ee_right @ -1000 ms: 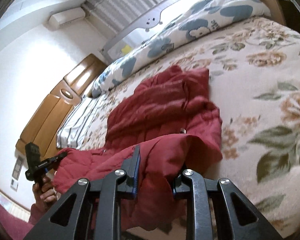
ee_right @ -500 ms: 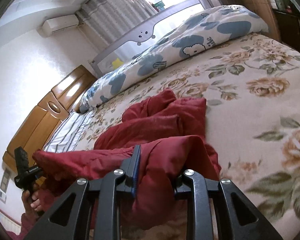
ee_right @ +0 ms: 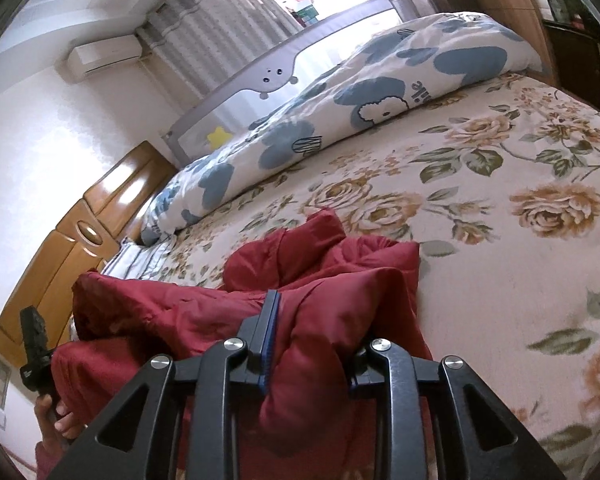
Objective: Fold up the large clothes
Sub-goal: 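Lift and fold the jacket edge over with both grippers, then lay the folded edge down and open both grippers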
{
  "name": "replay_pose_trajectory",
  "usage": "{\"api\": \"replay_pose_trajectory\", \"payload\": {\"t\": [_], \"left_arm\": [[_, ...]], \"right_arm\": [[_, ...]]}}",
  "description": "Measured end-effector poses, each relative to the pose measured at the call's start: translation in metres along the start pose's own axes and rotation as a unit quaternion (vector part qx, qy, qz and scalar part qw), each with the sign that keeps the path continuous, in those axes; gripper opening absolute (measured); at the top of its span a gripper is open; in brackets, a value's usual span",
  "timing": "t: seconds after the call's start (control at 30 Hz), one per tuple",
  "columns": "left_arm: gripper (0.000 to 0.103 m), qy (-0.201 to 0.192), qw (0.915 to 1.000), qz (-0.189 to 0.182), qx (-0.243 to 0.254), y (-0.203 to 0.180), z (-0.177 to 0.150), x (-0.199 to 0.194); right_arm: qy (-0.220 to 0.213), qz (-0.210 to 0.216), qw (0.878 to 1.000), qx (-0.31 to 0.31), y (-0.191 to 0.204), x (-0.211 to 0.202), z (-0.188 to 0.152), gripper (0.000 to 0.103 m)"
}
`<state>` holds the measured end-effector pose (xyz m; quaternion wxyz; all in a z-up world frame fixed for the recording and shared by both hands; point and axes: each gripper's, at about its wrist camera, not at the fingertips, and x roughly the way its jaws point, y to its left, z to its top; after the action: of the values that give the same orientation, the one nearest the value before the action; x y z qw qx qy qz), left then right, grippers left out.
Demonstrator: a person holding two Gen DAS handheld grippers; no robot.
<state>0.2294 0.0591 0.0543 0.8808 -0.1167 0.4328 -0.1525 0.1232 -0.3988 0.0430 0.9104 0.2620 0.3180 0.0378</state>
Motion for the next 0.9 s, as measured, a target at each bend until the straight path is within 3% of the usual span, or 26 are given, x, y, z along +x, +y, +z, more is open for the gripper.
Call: {"api": "replay_pose_trajectory", "payload": {"t": [0.7, 0.9], "left_arm": [[0.013, 0.034, 0.9976, 0.047, -0.036, 0.017, 0.049, 0.121], [0.014, 0.043, 0.9964, 0.069, -0.024, 0.018, 0.060, 0.155]], "right_arm": [[0.019, -0.071, 0.996, 0.046, -0.039, 0.118, 0.029, 0.026], [0.017, -0.087, 0.994, 0.060, -0.047, 0.147, 0.039, 0.026]]}}
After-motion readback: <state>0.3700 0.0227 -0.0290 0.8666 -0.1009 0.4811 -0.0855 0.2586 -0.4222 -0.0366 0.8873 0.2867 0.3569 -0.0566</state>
